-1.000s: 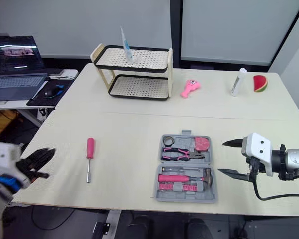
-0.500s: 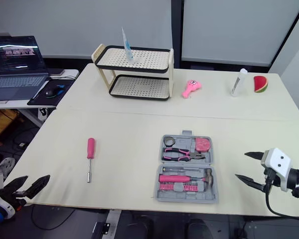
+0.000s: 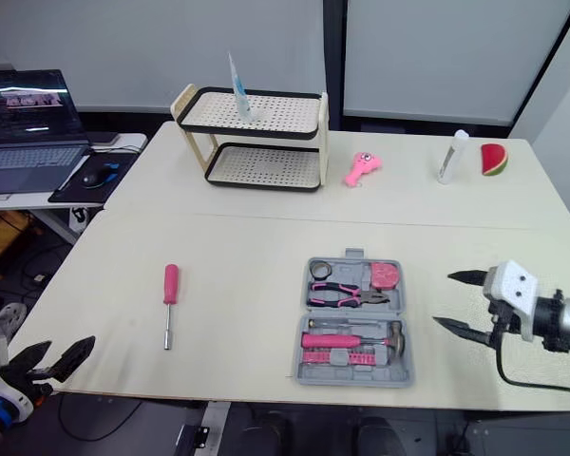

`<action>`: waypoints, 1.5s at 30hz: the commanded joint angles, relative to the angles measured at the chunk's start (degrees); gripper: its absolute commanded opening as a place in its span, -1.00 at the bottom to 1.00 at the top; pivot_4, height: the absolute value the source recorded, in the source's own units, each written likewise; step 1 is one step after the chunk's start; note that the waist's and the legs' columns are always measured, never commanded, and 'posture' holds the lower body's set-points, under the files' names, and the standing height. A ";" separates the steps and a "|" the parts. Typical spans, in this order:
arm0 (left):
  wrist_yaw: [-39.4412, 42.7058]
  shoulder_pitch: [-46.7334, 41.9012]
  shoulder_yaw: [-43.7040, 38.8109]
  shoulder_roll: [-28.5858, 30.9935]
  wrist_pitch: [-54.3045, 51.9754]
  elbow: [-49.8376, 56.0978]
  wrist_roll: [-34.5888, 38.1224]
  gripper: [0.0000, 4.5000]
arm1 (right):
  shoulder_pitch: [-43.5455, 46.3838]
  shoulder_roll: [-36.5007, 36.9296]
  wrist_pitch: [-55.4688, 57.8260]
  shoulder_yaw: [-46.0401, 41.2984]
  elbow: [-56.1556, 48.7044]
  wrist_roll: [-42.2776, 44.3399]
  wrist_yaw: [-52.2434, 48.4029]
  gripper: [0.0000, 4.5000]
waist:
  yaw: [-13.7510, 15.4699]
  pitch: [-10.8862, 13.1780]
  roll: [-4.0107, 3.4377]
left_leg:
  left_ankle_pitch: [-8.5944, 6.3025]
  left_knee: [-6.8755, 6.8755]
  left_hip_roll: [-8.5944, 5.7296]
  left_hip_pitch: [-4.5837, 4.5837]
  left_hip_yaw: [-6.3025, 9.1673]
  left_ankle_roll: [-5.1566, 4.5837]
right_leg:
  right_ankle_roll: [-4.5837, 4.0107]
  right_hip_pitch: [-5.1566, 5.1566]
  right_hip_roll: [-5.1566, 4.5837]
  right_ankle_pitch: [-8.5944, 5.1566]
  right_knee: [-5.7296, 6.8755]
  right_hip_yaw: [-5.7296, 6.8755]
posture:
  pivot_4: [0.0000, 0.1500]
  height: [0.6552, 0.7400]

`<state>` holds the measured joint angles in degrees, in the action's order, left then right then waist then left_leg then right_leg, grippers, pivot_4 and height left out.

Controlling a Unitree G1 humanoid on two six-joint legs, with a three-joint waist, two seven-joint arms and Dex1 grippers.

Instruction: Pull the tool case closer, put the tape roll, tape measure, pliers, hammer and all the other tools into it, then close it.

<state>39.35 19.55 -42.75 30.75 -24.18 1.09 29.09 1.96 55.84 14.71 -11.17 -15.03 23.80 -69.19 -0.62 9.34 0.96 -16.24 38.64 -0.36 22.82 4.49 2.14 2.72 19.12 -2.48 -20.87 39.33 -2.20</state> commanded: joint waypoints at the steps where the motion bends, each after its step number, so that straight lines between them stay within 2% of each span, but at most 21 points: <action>1: -2.66 0.91 -0.09 -1.17 -1.68 5.38 1.92 0.98 | 4.44 1.49 5.55 2.49 -5.50 4.43 -1.79 1.00 | 0.09 0.00 0.00 | 0.00 0.00 0.01 0.01 0.03 0.00 | 0.00 0.00 0.00 0.00 -0.02 0.02 | 1.00 0.74; 4: -6.06 0.58 2.40 -3.45 -3.52 10.17 1.94 0.98 | 9.75 1.21 10.50 6.29 -8.97 7.01 -1.91 1.00 | 0.30 0.00 0.00 | 0.00 0.00 -0.01 0.05 0.03 0.00 | 0.00 -0.02 -0.01 0.00 -0.10 0.03 | 1.00 0.74; 9: -20.27 -7.93 8.96 -10.00 -8.23 17.14 0.19 0.98 | 15.35 -1.20 13.48 11.06 -11.20 7.30 -0.67 1.00 | 0.87 -0.02 0.06 | 0.00 0.06 -0.05 0.07 0.14 0.00 | 0.00 -0.05 -0.03 0.02 -0.15 0.16 | 1.00 0.74; 13: -30.25 -15.59 13.15 -12.26 -11.97 15.55 -3.99 0.98 | 16.42 -1.62 14.09 12.44 -11.26 6.93 -0.26 1.00 | 0.59 -0.05 0.12 | 0.00 0.08 -0.07 0.09 0.07 0.01 | 0.01 -0.04 -0.01 0.03 -0.15 0.10 | 1.00 0.74; 16: -34.58 -19.86 15.74 -12.22 -14.69 12.29 -6.91 0.98 | 16.81 -1.88 14.32 12.85 -11.30 6.75 -0.04 1.00 | 0.39 -0.05 0.12 | 0.00 0.07 -0.04 0.08 0.06 0.00 | 0.01 -0.01 0.12 0.03 -0.11 0.07 | 1.00 0.74; 25: -34.02 -25.85 21.81 -10.58 -14.97 2.46 -11.33 0.98 | 16.00 -1.66 14.47 12.97 -12.17 6.68 0.49 1.00 | 0.45 -0.05 0.12 | 0.00 0.07 -0.02 0.10 0.07 0.01 | 0.01 0.03 0.18 0.03 -0.09 0.06 | 1.00 0.74; 28: -32.71 -28.10 23.22 -10.30 -13.93 -1.85 -12.15 0.72 | 15.50 -1.47 14.51 12.78 -12.49 6.67 0.63 1.00 | 0.56 -0.04 0.13 | 0.00 0.08 -0.03 0.10 0.09 0.01 | 0.01 0.02 0.18 0.03 -0.09 0.07 | 1.00 0.74; 39: -30.25 -30.16 23.98 -10.20 -11.62 -7.40 -13.19 -0.72 | 13.25 -0.35 14.43 11.46 -13.62 6.78 0.79 1.00 | 0.57 -0.05 0.12 | 0.01 0.09 -0.05 0.09 0.08 0.02 | 0.01 0.02 0.12 0.03 -0.09 0.06 | 1.00 0.74; 45: -24.84 -25.22 25.03 -10.31 -11.99 1.84 -10.07 -0.72 | 11.91 -0.06 14.11 10.72 -14.15 6.72 1.20 1.00 | 0.50 -0.05 0.11 | 0.00 0.08 -0.04 0.10 0.06 0.02 | 0.01 0.03 0.09 0.03 -0.10 0.04 | 1.00 0.74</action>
<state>12.66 -6.43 -18.69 20.32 -35.26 -1.65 17.36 13.87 55.07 29.45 1.39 -27.32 30.25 -68.27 -0.12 9.29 1.08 -16.24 38.72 -0.39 22.92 4.56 2.16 2.73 19.15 -2.39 -20.84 39.22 -2.17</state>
